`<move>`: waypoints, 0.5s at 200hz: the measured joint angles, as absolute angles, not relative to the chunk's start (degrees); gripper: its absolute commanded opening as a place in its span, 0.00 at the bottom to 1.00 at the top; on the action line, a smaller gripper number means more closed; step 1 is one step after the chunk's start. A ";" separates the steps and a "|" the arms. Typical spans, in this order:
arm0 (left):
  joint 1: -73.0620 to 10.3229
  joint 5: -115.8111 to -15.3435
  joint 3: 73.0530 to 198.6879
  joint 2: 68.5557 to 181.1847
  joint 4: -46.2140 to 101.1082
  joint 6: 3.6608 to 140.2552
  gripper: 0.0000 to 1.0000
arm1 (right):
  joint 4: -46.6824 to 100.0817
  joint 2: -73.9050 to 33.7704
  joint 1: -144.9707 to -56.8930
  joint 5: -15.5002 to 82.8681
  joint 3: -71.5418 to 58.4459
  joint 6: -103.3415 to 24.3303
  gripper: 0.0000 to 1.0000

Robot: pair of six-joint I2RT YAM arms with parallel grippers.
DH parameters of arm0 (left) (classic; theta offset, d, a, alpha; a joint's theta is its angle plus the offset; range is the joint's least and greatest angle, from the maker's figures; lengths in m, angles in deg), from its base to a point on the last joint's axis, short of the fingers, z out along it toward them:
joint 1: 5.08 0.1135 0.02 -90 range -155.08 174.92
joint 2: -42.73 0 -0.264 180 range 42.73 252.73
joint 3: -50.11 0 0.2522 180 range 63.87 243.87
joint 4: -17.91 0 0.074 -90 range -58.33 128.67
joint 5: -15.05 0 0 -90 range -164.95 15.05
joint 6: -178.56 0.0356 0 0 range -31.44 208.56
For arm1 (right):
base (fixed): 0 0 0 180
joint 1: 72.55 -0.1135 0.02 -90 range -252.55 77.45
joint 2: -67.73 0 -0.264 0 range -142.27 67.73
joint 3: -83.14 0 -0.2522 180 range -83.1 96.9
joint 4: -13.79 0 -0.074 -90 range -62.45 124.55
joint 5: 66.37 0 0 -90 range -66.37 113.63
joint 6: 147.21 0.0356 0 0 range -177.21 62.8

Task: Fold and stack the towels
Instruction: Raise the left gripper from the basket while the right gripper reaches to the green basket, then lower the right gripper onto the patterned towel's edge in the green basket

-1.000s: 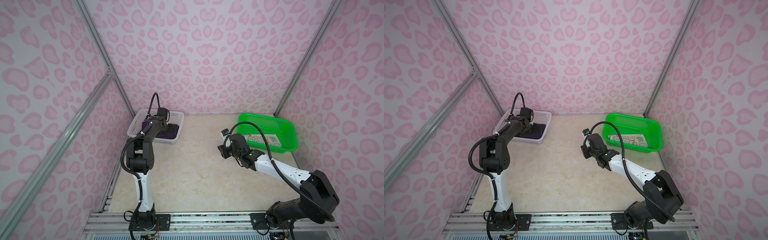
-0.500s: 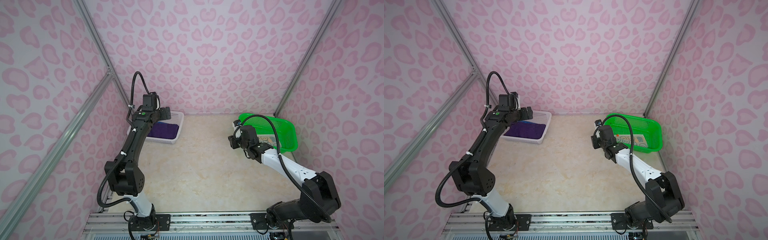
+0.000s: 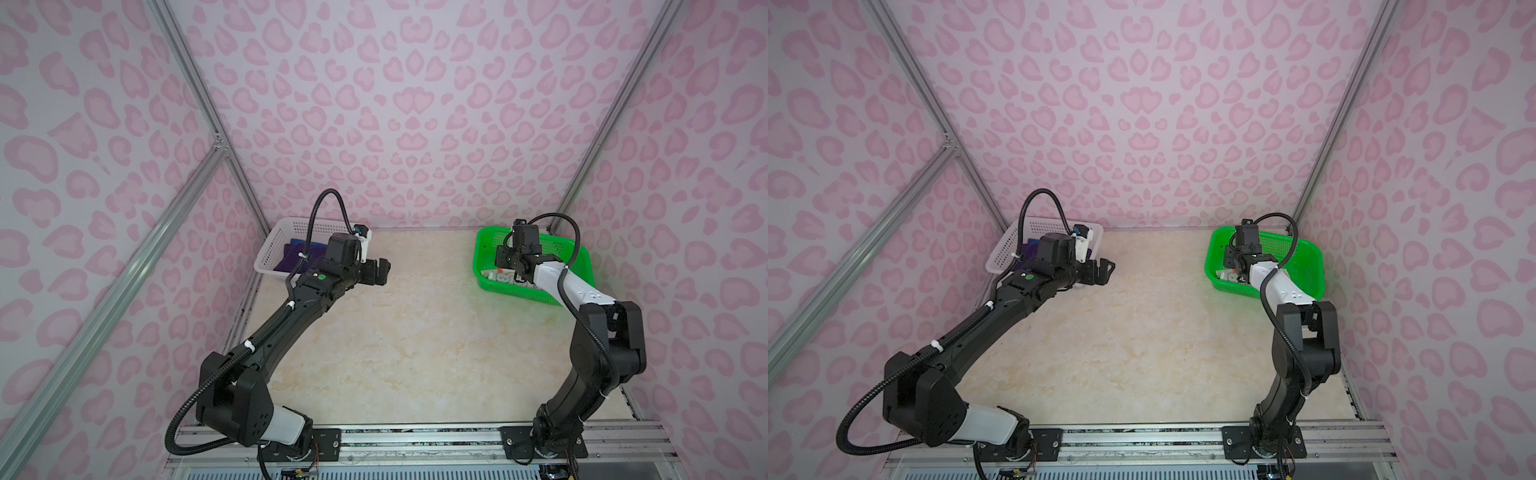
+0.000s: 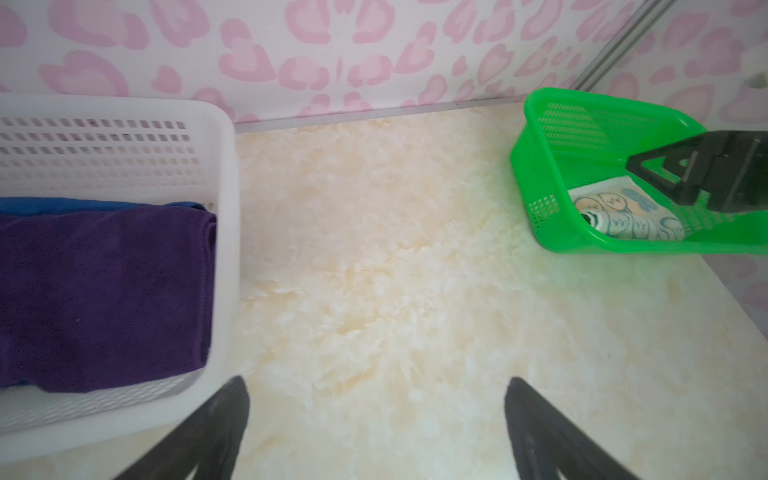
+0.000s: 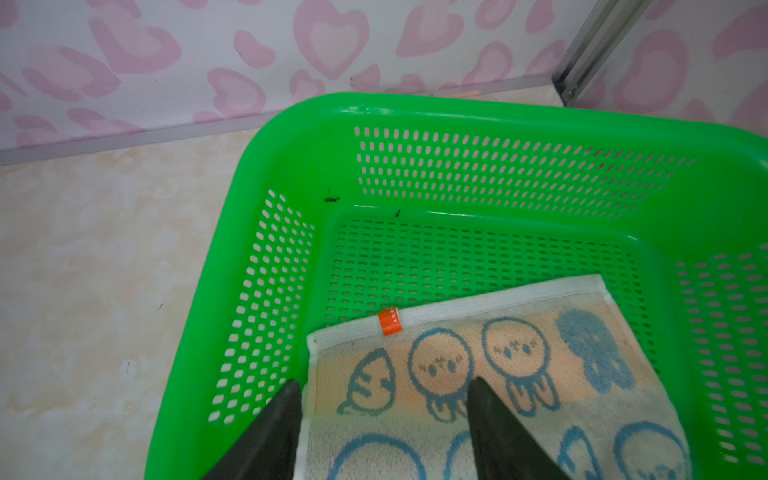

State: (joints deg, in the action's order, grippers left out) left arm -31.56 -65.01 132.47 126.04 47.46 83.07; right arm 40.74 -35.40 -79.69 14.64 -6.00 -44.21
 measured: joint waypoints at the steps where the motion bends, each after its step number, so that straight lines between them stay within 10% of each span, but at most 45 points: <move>1: -31.73 -64.99 132.38 126.04 47.35 83.05 0.98 | 41.02 -35.75 -79.58 14.88 -5.65 -44.23 0.64; 100: -46.77 -70.50 129.45 132.16 43.76 82.00 0.98 | 59.03 -48.18 -78.37 24.12 6.06 -47.40 0.55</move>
State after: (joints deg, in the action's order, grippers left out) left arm -46.77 -70.50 129.45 132.16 43.76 82.00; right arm 59.03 -48.18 -78.37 24.12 6.06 -47.40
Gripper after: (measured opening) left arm 0.977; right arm 0.579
